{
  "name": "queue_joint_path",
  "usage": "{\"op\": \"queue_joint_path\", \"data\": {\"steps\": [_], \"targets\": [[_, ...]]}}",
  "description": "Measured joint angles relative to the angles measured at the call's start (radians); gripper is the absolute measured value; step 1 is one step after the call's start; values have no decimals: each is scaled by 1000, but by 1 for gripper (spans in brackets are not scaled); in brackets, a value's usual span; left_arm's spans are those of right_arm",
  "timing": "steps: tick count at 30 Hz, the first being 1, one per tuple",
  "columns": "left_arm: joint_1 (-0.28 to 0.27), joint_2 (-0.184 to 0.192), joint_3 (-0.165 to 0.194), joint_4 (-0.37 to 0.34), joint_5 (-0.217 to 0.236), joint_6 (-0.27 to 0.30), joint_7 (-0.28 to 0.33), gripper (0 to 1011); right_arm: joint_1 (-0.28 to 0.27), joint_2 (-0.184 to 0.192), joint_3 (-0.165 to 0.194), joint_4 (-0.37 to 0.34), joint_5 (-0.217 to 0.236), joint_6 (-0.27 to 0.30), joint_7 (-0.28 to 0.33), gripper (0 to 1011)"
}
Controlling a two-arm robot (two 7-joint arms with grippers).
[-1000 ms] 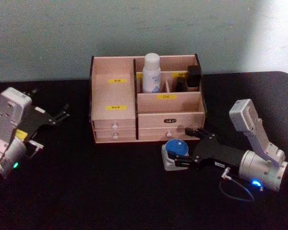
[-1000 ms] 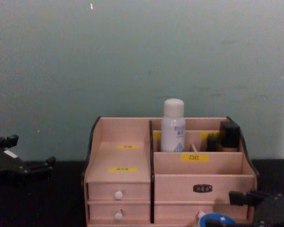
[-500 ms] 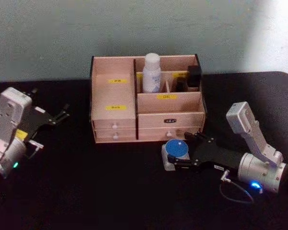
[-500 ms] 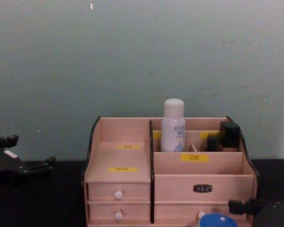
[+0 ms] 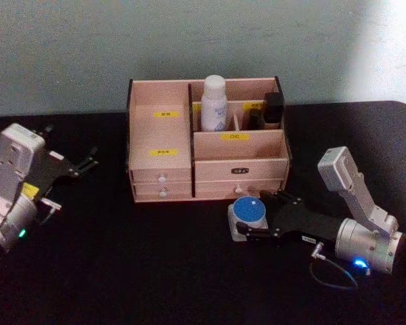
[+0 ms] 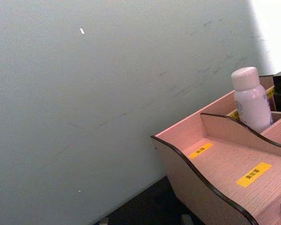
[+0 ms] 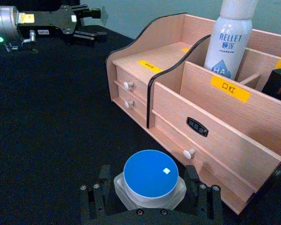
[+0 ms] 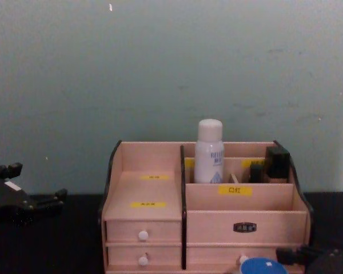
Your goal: Pick up the facial cleanser and watermelon frost from the table and place them into the tiered storage box.
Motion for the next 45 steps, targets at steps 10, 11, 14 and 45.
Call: {"op": "queue_joint_path", "data": {"steps": [10, 11, 14, 45], "targets": [[0, 0, 0, 0, 0, 0, 0, 1001, 12, -9, -9, 21, -2, -3, 5, 1003], [0, 0, 0, 0, 0, 0, 0, 1001, 13, -9, -10, 23, -3, -3, 5, 1002], [0, 0, 0, 0, 0, 0, 0, 1001, 14, -10, -12, 27, -4, -3, 6, 1002], [0, 0, 0, 0, 0, 0, 0, 1001, 27, -21, -13, 58, 2, 5, 11, 1002]]}}
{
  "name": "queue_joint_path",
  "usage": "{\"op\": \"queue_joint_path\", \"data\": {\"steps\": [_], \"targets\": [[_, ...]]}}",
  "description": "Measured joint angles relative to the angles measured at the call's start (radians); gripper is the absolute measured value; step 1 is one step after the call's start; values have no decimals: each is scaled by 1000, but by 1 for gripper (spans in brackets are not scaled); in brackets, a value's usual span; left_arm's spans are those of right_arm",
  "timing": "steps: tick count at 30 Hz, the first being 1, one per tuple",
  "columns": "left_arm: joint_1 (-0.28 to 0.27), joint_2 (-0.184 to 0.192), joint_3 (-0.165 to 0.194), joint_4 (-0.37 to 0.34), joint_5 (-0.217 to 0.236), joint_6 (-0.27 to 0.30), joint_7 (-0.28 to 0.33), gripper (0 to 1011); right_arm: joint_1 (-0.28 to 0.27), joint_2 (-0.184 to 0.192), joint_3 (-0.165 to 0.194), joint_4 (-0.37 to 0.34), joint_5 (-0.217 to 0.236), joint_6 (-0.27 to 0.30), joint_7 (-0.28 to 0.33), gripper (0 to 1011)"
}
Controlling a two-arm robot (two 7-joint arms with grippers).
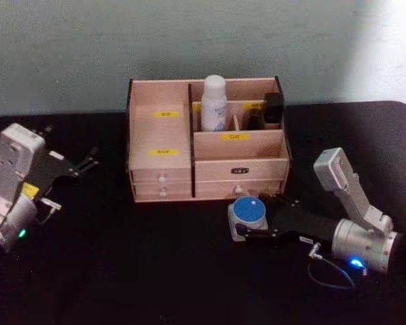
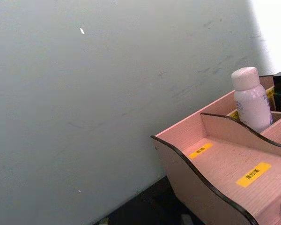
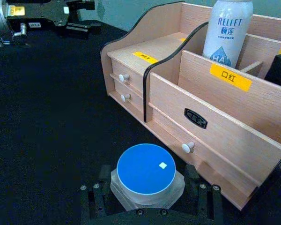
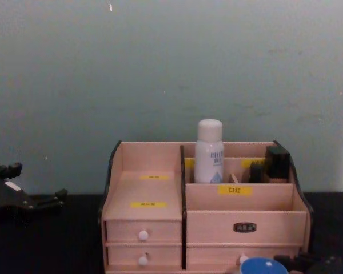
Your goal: Pick up the facial cleanser and watermelon frost from the table and place them into the tiered storage box.
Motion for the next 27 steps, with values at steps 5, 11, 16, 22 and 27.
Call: {"op": "queue_joint_path", "data": {"steps": [5, 11, 16, 22, 27], "targets": [[0, 0, 0, 0, 0, 0, 0, 1001, 0, 0, 0, 0, 0, 0, 0, 1003], [0, 0, 0, 0, 0, 0, 0, 1001, 0, 0, 0, 0, 0, 0, -1, 1002], [0, 0, 0, 0, 0, 0, 0, 1001, -1, 0, 0, 0, 0, 0, -1, 1002], [0, 0, 0, 0, 0, 0, 0, 1001, -1, 0, 0, -1, 0, 0, -1, 1002], [0, 0, 0, 0, 0, 0, 0, 1001, -2, 0, 0, -1, 0, -1, -2, 1003]]}}
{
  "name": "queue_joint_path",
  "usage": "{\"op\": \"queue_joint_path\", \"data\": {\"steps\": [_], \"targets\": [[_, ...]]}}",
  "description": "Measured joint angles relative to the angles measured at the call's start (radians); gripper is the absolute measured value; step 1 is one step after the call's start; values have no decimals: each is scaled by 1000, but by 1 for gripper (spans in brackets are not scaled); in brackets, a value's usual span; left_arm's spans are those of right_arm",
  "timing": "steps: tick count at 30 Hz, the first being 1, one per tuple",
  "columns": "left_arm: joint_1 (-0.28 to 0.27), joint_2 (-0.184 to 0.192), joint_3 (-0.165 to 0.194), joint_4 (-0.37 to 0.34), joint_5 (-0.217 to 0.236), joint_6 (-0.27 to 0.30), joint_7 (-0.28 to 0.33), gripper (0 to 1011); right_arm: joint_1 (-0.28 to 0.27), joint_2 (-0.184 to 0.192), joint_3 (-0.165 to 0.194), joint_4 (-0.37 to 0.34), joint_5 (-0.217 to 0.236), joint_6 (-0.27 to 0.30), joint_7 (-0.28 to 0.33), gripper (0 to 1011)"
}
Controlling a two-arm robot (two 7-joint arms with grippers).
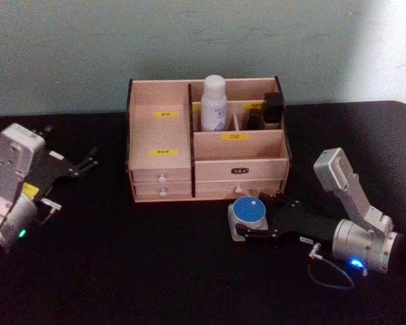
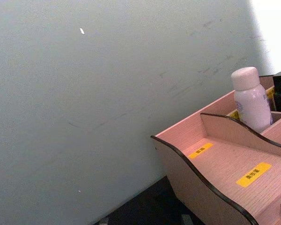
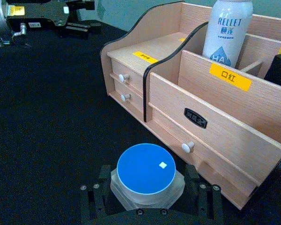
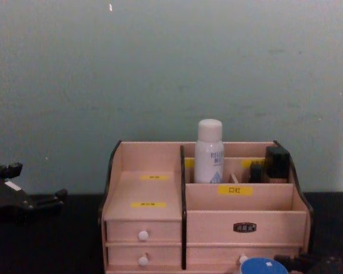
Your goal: Pick up the facial cleanser and watermelon frost from the table and place them into the tiered storage box.
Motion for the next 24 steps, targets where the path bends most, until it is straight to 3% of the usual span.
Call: {"op": "queue_joint_path", "data": {"steps": [14, 24], "targets": [[0, 0, 0, 0, 0, 0, 0, 1001, 0, 0, 0, -1, 0, 0, 0, 1003], [0, 0, 0, 0, 0, 0, 0, 1001, 0, 0, 0, -1, 0, 0, 0, 778]]}}
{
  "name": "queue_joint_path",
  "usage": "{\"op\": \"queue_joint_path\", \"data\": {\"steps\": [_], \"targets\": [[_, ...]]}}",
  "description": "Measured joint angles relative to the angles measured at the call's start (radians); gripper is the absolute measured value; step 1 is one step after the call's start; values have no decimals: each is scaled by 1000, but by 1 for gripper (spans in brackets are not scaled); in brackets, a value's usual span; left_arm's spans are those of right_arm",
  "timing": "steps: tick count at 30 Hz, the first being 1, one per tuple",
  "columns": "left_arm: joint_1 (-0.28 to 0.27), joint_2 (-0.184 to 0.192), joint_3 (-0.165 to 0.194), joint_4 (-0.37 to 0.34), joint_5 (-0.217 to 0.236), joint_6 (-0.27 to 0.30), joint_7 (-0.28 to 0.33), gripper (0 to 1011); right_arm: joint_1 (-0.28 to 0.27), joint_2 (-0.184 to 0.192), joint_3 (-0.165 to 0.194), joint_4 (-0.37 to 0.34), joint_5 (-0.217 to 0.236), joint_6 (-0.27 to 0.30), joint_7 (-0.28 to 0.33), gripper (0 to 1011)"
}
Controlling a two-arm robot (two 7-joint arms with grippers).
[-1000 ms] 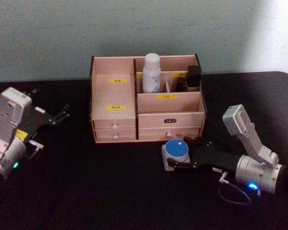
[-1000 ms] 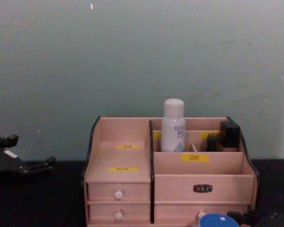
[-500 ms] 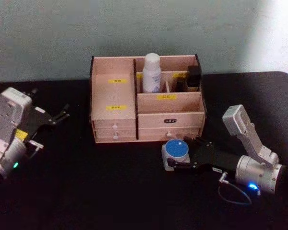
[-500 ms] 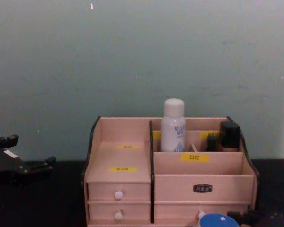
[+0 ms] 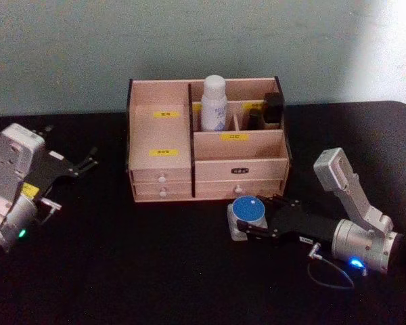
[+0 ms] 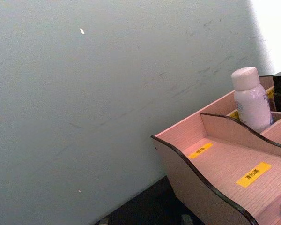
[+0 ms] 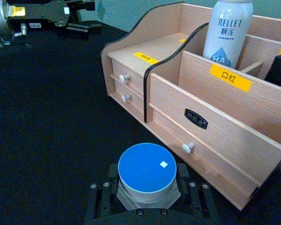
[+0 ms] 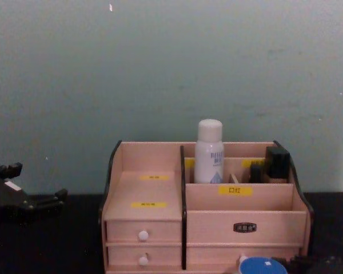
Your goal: Pick up the facial cleanser and watermelon frost from the table and place them into the tiered storage box.
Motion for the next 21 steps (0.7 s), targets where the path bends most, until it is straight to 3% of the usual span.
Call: {"op": "queue_joint_path", "data": {"steps": [7, 21], "targets": [[0, 0, 0, 0, 0, 0, 0, 1001, 0, 0, 0, 0, 0, 0, 0, 728], [0, 0, 0, 0, 0, 0, 0, 1001, 0, 0, 0, 0, 0, 0, 0, 724]]}}
